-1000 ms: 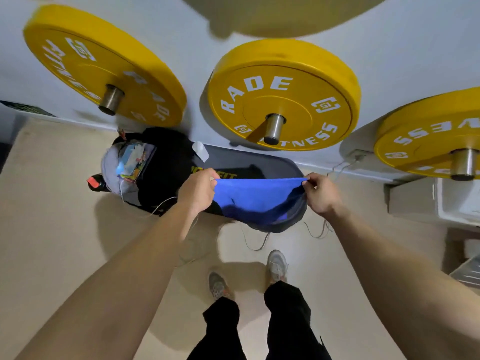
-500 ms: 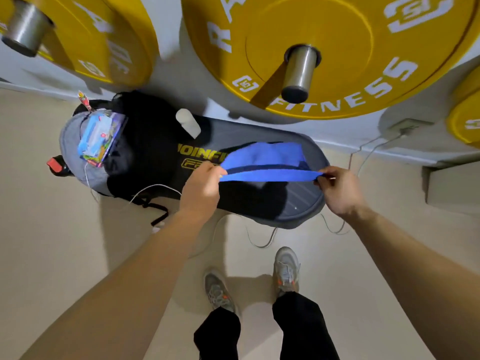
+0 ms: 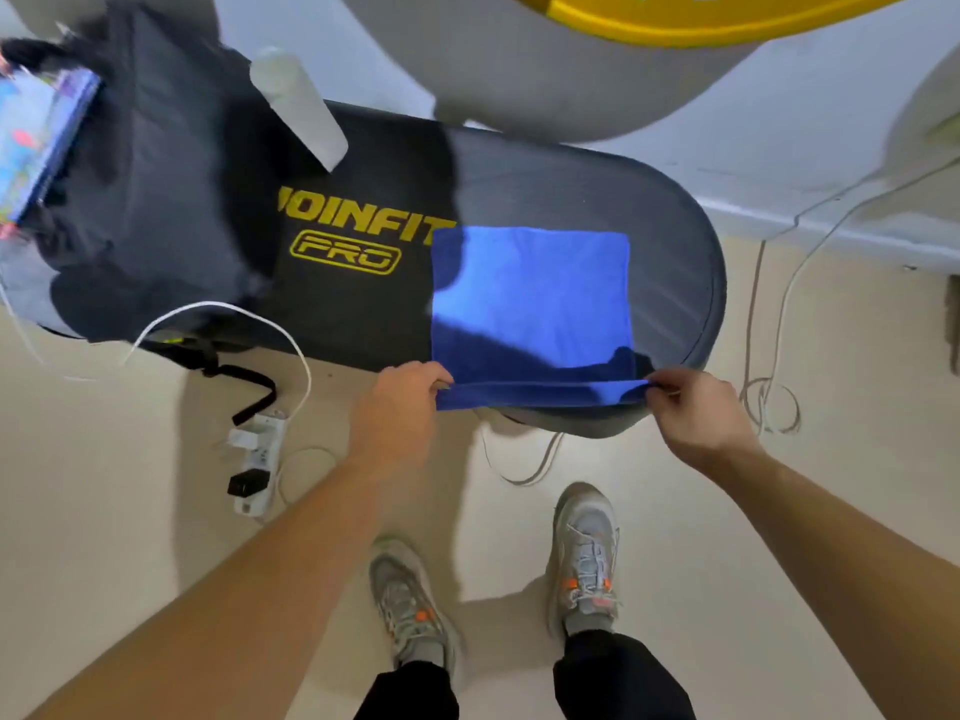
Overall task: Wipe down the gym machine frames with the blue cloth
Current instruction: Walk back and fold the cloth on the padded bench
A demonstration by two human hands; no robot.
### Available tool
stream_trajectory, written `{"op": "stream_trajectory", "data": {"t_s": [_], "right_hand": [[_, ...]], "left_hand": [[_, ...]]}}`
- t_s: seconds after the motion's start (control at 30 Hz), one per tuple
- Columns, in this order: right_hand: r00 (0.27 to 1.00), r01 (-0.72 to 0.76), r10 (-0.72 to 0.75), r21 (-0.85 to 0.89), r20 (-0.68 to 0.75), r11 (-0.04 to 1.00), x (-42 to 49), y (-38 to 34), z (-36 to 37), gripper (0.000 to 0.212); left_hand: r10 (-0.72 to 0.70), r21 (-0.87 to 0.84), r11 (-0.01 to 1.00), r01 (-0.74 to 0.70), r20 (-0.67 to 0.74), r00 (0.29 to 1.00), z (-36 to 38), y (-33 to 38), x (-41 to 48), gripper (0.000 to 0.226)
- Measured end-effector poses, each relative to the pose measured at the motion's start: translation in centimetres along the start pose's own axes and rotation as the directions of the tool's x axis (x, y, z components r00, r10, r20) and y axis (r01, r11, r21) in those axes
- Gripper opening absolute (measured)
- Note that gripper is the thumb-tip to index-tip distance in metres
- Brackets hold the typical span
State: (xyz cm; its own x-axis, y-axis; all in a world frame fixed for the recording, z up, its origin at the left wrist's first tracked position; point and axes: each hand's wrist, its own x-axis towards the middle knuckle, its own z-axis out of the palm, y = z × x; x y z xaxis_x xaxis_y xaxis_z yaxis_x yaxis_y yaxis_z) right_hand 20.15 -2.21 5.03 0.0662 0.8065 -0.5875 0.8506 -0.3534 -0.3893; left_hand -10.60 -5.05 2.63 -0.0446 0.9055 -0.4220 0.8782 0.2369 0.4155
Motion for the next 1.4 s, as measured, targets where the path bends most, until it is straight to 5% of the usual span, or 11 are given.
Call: {"op": "stream_trajectory", "data": {"t_s": [0.37,0.53,0.7,0.9,1.0,1.13,1.27,1.4], "right_hand": [[0.978,0.032,-0.020,0.052,-0.206,0.998,14.2,-4.5,-2.5,0.028],[0.928,0.079,-0.025,0.128,-0.372,0.989,12.9,-4.8,0.1,0.050],[0.947,0.242,-0.249,-0.061,-0.203,0.968,7.5,-5.5,6.0,0.029],[0.846,0.500,-0.532,-0.275,-0.049,0.821,7.3,-11.7,11.7,0.030],[0.861,0.490,-0.509,-0.289,0.012,0.823,7.8,-13.9,13.2,0.038],[0.908,0.388,-0.418,-0.344,-0.013,0.855,8.2,-15.0,14.7,0.058],[0.883,0.424,-0.469,-0.383,-0.028,0.821,8.7,-15.5,15.3,0.042],[0.862,0.484,-0.506,-0.291,-0.002,0.825,7.9,-15.3,14.8,0.023]], "left_hand": [[-0.055,-0.062,0.997,0.040,-0.280,0.959,-2.3,3.1,14.5,0.020],[-0.184,0.001,0.981,0.193,-0.290,0.939,-1.1,3.6,14.4,0.053],[-0.341,0.063,0.934,0.353,-0.143,0.929,0.5,2.7,10.3,0.045],[-0.399,0.161,0.905,0.393,0.000,0.917,0.0,1.3,10.2,0.029],[-0.323,0.078,0.939,0.334,-0.122,0.938,-1.8,0.5,12.6,0.024],[-0.052,0.083,0.994,0.066,-0.155,0.987,-3.1,0.2,17.3,0.037],[0.098,0.266,0.961,-0.075,-0.072,0.993,-2.4,0.6,19.5,0.028],[0.135,0.243,0.963,-0.115,-0.068,0.988,-2.5,0.8,19.2,0.017]]}}
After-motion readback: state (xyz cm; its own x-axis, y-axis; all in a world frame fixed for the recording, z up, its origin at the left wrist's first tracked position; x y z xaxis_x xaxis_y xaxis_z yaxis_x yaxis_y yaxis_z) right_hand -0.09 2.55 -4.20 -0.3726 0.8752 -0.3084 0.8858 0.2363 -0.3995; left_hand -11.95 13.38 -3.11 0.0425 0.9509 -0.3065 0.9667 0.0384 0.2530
